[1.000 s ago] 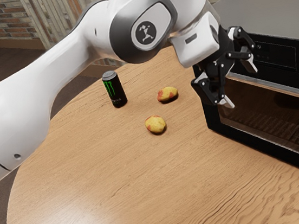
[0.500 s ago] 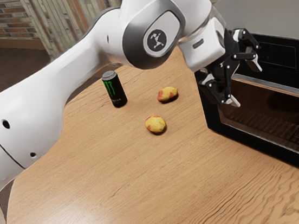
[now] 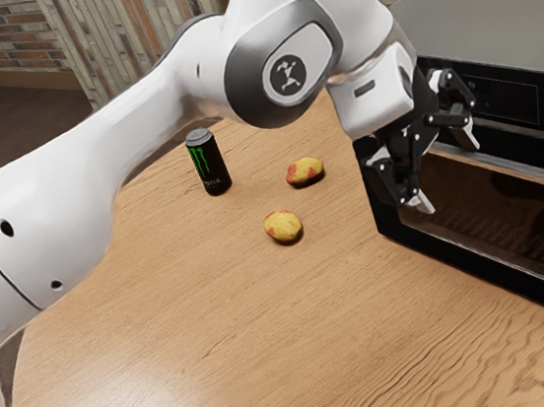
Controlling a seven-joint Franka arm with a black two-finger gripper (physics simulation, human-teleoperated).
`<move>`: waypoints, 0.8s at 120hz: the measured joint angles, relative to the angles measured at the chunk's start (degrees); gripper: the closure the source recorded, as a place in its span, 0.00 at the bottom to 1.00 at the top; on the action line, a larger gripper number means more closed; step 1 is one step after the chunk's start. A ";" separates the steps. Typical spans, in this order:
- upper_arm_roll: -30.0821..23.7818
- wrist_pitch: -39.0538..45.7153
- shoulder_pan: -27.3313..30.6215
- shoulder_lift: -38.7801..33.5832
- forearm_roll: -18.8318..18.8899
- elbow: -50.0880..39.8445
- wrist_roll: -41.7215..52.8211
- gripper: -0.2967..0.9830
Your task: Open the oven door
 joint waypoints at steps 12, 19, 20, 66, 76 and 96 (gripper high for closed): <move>0.81 -0.10 0.08 -16.83 -0.46 -20.21 -0.38 0.26; 2.65 0.94 -0.50 -39.79 -3.26 -44.21 -0.77 0.26; 2.92 0.81 -1.11 -44.49 -3.68 -47.49 -0.93 0.26; 10.88 -21.12 29.93 -41.77 -4.27 -11.18 -20.01 0.25; 8.85 -23.38 31.08 -30.80 -4.62 -7.38 -27.92 0.25; 8.55 -25.00 28.28 -22.66 -2.22 -10.83 -40.71 0.25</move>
